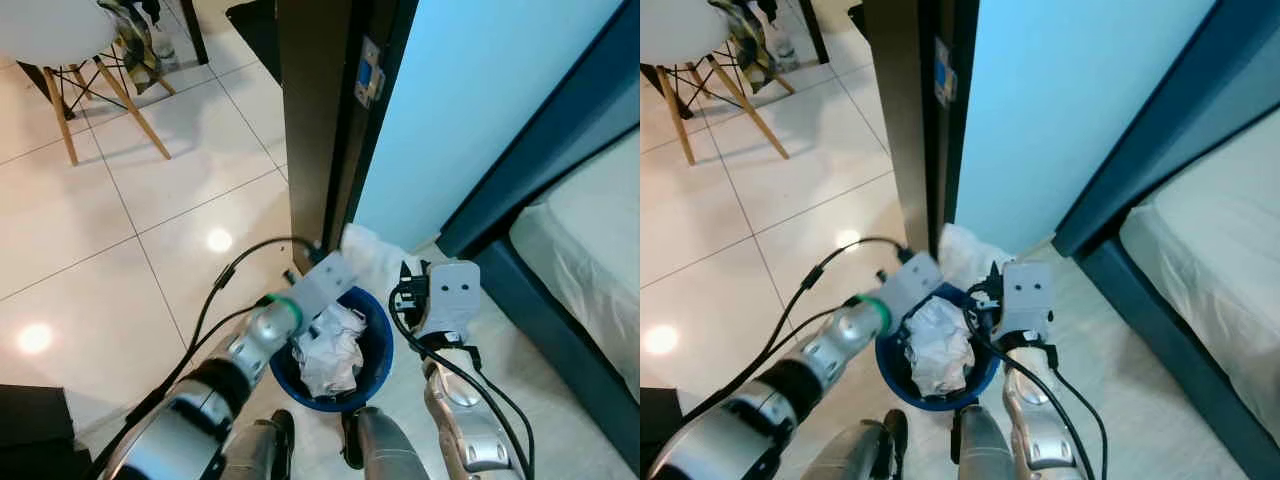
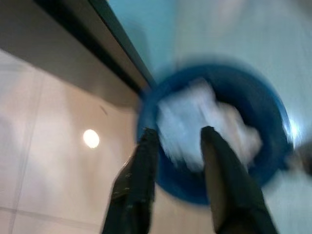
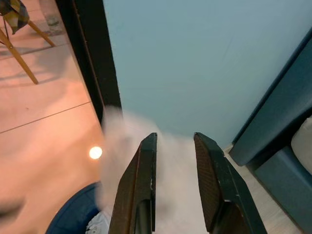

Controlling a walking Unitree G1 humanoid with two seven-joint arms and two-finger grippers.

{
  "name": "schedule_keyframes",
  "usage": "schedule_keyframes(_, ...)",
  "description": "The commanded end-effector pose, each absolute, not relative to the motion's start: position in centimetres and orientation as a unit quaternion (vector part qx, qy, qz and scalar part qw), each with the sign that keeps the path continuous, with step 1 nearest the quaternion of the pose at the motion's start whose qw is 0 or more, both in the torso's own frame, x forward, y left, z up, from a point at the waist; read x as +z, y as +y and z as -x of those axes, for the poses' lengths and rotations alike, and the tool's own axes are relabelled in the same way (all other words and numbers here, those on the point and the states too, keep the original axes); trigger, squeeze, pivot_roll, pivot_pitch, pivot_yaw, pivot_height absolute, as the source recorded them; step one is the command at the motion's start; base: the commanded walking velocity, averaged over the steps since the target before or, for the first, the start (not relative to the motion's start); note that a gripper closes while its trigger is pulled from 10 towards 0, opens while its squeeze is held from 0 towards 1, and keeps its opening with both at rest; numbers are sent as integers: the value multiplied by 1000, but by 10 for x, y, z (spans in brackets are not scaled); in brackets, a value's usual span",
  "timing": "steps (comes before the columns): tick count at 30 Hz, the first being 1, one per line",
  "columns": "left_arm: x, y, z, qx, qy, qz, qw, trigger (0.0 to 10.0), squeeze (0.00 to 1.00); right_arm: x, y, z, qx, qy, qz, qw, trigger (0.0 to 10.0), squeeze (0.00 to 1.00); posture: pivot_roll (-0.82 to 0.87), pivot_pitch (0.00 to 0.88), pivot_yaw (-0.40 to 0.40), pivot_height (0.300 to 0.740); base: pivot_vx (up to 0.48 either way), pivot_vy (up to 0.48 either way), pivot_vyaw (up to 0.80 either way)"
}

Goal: Clean up the room

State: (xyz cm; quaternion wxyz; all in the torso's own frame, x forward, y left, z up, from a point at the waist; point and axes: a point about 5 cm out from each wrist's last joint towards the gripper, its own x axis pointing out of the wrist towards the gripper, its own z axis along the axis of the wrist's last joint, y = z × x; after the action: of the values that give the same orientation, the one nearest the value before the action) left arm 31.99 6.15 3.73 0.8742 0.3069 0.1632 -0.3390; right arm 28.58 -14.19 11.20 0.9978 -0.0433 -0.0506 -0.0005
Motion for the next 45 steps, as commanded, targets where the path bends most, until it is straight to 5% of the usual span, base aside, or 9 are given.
schedule_keyframes(1,16,71,-304,-358,199,-325,852,10000,1000,103,-142,-283,0,-28,39,999,10000,0,-116,336,113,740,0,0,0)
schedule_keyframes(8,2,78,-294,-356,211,-355,838,10000,1000,105,-141,-287,5,-31,41,999,10000,0,-117,310,99,740,0,0,0)
schedule_keyframes(9,2,78,-294,-353,211,-356,839,10000,0,106,-141,-287,6,-31,41,999,10000,0,-117,301,96,740,0,0,0)
schedule_keyframes(17,26,77,-314,-292,162,-294,895,10000,0,109,-142,-289,13,-35,44,998,10000,0,-110,262,78,740,0,0,0)
schedule_keyframes(23,55,88,-326,-239,96,-177,950,10000,0,116,-138,-293,26,-53,35,998,10000,0,-89,218,70,740,0,0,0)
schedule_keyframes(34,94,122,-324,-114,-15,-115,987,10000,0,117,-129,-301,46,-61,24,997,10000,0,-30,110,37,740,0,0,0)
schedule_keyframes(45,143,150,-311,-31,-135,-115,984,10000,0,126,-128,-309,62,-81,19,995,10000,0,-2,56,16,740,-267,0,0)
